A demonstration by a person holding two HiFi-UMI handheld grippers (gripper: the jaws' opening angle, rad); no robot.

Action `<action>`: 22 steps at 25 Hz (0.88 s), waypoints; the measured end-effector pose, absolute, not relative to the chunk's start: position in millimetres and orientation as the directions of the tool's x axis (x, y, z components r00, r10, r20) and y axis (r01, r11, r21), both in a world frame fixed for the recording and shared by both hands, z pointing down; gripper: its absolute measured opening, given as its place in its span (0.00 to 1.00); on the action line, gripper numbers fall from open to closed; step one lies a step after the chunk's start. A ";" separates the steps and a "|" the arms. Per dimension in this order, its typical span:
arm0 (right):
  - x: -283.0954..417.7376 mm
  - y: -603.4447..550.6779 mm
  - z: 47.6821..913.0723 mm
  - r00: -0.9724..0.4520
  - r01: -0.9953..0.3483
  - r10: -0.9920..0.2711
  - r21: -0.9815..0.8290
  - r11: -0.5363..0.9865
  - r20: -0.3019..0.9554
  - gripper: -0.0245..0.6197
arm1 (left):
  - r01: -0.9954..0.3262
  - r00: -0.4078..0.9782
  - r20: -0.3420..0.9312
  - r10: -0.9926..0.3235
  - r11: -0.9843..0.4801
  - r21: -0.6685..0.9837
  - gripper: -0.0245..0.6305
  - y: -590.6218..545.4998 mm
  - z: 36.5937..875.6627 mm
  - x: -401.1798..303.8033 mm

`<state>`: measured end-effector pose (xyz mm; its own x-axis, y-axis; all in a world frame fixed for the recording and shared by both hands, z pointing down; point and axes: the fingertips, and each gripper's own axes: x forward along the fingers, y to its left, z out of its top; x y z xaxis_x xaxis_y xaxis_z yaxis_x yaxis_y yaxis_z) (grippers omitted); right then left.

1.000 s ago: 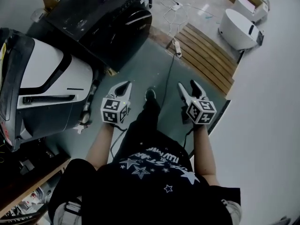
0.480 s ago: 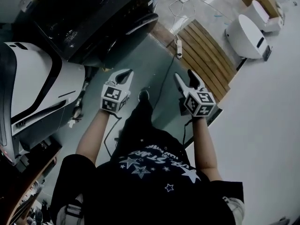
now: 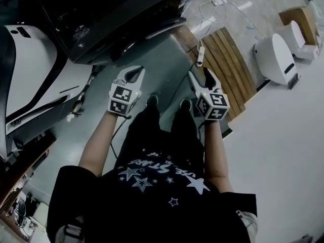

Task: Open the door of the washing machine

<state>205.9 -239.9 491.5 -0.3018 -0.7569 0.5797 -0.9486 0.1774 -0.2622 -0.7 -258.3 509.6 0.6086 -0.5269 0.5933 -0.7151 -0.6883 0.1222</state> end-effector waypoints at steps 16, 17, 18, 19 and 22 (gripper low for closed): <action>247.7 -407.3 568.2 -0.581 -0.787 -0.557 -0.233 0.572 0.593 0.49 | -0.962 0.260 0.660 -0.705 -0.247 0.116 0.05 -273.2 548.5 32.1; 249.2 -414.9 573.8 -0.596 -0.767 -0.540 -0.223 0.601 0.594 0.49 | -0.968 0.242 0.662 -0.710 -0.225 0.114 0.05 -273.5 550.9 36.9; 250.6 -422.0 579.9 -0.609 -0.748 -0.525 -0.213 0.628 0.594 0.49 | -0.972 0.228 0.662 -0.714 -0.204 0.115 0.05 -274.0 553.7 42.0; 251.4 -429.2 586.5 -0.621 -0.731 -0.511 -0.204 0.651 0.594 0.49 | -0.975 0.217 0.660 -0.719 -0.186 0.118 0.05 -275.8 556.8 46.7; 249.0 -448.4 608.8 -0.647 -0.691 -0.476 -0.195 0.696 0.596 0.49 | -0.983 0.186 0.652 -0.735 -0.141 0.122 0.05 -283.0 566.0 58.5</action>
<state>249.0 -448.4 608.8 -0.6471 -0.4756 0.5958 -0.6911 0.6959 -0.1951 58.5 -283.0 566.0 0.1863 -0.7352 0.6517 -0.9825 -0.1406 0.1222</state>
